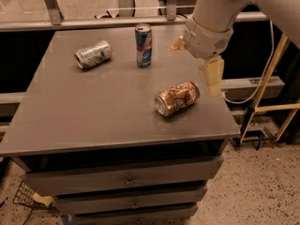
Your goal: Place orange can upright
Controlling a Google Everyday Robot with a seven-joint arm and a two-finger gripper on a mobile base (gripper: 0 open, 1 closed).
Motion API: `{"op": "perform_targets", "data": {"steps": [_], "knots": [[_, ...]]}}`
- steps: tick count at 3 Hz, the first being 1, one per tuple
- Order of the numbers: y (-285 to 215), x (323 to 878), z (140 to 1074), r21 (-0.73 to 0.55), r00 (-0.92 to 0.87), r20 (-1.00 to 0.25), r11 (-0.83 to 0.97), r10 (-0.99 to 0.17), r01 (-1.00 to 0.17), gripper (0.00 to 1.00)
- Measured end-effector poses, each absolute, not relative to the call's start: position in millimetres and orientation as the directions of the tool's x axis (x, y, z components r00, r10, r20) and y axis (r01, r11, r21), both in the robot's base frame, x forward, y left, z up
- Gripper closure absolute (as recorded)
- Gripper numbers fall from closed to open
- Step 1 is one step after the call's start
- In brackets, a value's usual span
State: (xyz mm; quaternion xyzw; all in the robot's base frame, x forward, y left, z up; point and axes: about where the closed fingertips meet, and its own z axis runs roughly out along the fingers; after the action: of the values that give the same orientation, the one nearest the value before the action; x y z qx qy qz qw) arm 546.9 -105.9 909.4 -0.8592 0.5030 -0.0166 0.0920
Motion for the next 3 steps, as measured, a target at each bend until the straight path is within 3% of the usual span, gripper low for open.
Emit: {"op": "perform_targets", "data": {"steps": [3], "knots": [[-91.5,556.0,837.3,-0.083,0.565,-0.107,-0.559,-0.818,-0.825,0.00]]}}
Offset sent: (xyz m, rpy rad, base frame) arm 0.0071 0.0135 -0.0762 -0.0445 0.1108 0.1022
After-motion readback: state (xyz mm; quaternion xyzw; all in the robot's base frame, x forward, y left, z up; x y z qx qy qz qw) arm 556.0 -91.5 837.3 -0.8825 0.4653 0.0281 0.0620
